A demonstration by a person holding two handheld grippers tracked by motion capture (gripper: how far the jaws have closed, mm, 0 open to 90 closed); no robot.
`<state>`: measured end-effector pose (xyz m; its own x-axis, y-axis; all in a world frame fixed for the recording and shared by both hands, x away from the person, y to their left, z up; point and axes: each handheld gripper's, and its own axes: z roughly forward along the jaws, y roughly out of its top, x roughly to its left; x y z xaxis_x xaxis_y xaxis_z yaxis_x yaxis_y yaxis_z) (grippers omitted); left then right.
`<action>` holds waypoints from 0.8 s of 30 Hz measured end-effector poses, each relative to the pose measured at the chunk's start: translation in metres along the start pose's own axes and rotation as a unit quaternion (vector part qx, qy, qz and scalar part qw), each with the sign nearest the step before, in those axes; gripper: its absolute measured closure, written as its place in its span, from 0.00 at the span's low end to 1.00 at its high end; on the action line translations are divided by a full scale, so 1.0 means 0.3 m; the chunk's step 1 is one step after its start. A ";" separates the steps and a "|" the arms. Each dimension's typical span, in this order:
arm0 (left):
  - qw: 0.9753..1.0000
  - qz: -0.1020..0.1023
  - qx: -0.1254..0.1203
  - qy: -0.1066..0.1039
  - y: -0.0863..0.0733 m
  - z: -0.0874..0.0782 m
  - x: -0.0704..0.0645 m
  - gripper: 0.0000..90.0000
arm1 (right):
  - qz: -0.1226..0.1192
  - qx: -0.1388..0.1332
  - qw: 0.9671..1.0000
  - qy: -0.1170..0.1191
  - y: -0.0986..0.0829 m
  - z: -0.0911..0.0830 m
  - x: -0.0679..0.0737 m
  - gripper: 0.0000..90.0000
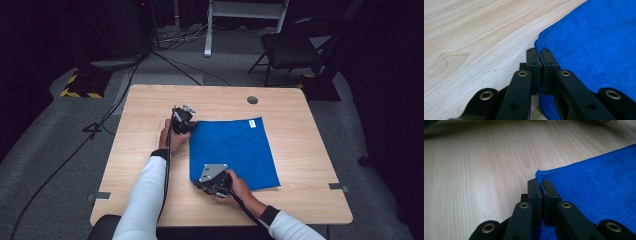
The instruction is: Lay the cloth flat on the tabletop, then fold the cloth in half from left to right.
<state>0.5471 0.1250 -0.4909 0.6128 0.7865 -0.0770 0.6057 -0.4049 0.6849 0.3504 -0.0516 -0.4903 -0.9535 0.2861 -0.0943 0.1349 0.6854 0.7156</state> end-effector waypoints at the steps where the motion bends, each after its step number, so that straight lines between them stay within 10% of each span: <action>1: 1.000 0.000 0.000 0.001 0.002 -0.003 0.001 0.97 | -0.001 -0.003 1.000 -0.003 0.002 -0.004 -0.001 0.97; 24: 1.000 -0.002 -0.013 0.003 -0.006 -0.064 0.029 0.97 | -0.007 -0.022 1.000 -0.014 0.029 -0.027 -0.003 0.97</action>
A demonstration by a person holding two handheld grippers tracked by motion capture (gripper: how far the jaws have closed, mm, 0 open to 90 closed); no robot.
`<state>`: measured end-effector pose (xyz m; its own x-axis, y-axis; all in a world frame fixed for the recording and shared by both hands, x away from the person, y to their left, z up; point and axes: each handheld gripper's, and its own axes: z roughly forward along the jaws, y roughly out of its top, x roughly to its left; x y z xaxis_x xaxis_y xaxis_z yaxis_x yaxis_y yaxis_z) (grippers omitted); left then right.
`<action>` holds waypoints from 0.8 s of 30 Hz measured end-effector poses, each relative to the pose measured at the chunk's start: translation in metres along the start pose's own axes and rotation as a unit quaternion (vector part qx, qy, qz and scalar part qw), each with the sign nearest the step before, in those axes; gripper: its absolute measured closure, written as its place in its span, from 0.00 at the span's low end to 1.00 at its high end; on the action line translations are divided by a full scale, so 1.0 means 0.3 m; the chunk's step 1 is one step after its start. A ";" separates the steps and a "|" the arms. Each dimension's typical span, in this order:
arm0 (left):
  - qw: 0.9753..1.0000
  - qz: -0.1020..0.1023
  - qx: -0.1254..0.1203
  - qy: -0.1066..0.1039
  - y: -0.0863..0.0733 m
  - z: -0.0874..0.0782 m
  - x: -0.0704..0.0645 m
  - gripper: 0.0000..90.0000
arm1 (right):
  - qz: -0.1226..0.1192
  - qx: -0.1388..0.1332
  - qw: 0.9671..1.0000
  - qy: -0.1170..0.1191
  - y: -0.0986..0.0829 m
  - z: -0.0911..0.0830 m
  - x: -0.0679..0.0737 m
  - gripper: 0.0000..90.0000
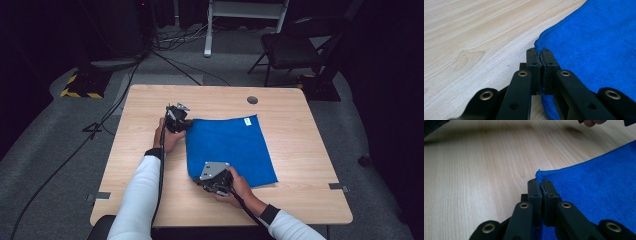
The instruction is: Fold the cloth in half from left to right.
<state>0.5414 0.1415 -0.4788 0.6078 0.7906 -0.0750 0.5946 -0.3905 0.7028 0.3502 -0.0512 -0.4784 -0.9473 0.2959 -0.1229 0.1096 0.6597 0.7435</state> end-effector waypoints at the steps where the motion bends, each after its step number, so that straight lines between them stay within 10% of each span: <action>1: 1.000 0.001 -0.003 0.000 0.001 -0.006 0.004 0.97 | -0.003 0.000 1.000 -0.001 0.004 -0.002 0.000 0.97; 24: 0.999 0.008 -0.029 0.018 0.059 -0.066 0.005 0.96 | 0.009 -0.030 0.999 -0.030 0.040 -0.053 -0.043 0.97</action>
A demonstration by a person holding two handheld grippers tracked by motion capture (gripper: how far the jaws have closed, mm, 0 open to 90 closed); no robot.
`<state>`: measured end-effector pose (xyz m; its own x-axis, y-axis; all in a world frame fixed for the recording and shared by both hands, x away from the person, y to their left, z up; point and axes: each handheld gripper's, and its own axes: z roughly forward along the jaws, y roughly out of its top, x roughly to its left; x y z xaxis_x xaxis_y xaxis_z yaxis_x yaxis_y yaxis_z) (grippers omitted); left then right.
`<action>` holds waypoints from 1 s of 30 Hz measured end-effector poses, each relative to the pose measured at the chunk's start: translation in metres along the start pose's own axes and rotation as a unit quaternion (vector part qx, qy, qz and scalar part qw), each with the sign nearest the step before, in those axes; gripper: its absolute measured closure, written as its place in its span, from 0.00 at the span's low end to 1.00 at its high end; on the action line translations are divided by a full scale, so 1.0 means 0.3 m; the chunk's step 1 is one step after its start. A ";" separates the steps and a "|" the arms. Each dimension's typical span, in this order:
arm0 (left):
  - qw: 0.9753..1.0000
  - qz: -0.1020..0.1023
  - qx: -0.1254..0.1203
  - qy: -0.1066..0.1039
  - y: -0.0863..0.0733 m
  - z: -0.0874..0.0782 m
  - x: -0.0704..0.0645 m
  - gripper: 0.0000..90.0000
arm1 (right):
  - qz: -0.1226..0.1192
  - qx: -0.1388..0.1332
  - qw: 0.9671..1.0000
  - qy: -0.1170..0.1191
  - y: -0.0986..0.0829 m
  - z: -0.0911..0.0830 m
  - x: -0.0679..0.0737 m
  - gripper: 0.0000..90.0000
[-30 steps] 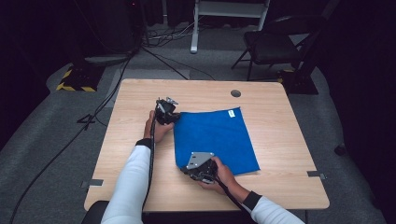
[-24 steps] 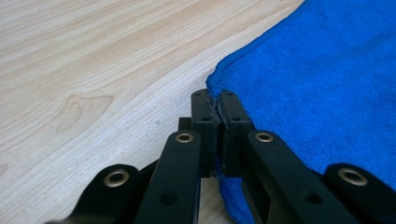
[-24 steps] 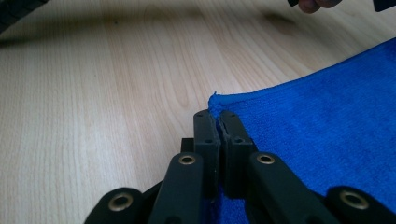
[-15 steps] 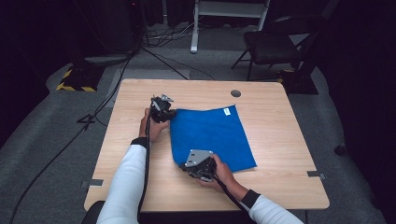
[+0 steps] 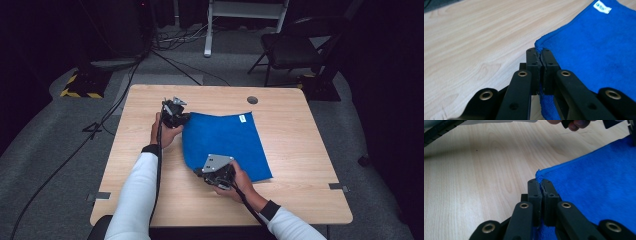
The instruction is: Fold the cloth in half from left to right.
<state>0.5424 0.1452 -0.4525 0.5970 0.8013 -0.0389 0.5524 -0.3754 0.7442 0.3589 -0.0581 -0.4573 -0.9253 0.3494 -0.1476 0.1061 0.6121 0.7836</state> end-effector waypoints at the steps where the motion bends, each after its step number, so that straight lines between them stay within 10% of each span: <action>1: 1.000 0.001 0.000 0.001 0.009 -0.001 -0.006 0.96 | 0.005 -0.004 1.000 -0.001 -0.002 -0.015 -0.008 0.97; 30: 0.999 0.045 -0.016 -0.016 0.187 0.074 -0.210 0.96 | 0.066 -0.016 0.994 -0.083 -0.175 -0.321 -0.154 0.97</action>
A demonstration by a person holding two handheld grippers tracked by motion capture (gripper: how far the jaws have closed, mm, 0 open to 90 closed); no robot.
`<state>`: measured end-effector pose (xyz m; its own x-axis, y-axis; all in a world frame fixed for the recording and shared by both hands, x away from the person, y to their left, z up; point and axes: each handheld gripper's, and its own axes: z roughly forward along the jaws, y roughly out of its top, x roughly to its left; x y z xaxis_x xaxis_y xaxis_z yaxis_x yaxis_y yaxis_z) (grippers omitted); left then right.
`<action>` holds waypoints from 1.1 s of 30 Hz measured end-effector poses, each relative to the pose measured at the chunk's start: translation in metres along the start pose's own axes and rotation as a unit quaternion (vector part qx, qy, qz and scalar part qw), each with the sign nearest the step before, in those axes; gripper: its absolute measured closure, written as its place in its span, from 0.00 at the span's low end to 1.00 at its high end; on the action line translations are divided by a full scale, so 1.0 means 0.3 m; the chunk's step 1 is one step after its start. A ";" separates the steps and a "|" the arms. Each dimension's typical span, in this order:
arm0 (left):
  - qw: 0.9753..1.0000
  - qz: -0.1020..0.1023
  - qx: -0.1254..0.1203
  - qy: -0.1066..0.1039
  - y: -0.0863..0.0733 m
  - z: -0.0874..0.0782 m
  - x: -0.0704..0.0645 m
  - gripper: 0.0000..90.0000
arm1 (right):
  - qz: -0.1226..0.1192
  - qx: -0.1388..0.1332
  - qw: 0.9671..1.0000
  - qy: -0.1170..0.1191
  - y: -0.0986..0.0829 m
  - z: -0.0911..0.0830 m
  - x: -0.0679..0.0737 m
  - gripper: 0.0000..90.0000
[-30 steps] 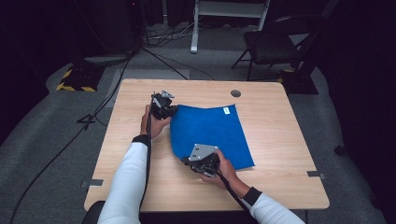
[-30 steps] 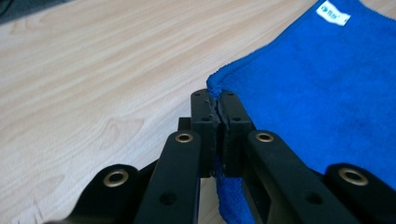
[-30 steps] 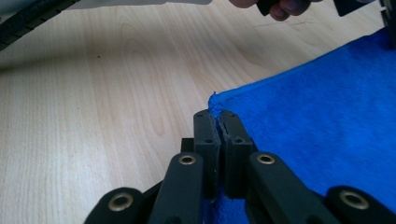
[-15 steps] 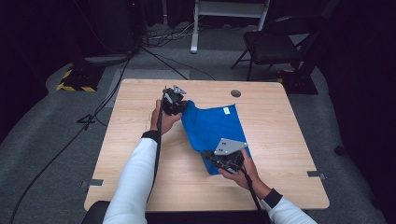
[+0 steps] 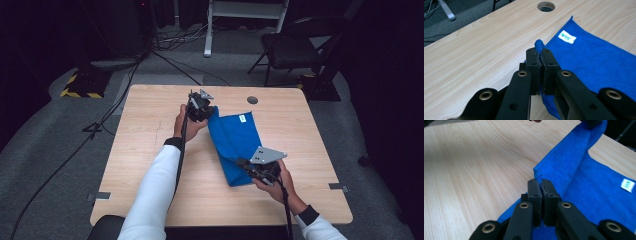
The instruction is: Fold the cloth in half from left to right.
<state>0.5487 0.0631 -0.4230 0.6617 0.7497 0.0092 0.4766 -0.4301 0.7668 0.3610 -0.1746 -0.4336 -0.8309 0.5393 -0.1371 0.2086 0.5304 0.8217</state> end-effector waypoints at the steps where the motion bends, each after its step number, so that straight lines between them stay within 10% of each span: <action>1: 1.000 0.005 0.002 -0.001 0.006 0.005 -0.007 0.96 | 0.001 0.002 1.000 -0.002 -0.007 -0.006 -0.004 0.97; 28: 0.998 0.058 0.033 -0.016 0.109 0.183 -0.179 0.92 | 0.033 0.047 0.997 -0.056 -0.177 -0.117 -0.088 0.97; 33: 0.998 0.057 0.041 0.001 0.115 0.216 -0.215 0.77 | 0.037 0.064 0.996 -0.054 -0.207 -0.111 -0.103 0.97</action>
<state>0.5599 -0.0328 -0.4389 0.7128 0.6950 0.0941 0.4445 -0.5514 0.7059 0.3565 -0.2461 -0.4620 -0.7514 0.6441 -0.1433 0.3374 0.5616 0.7555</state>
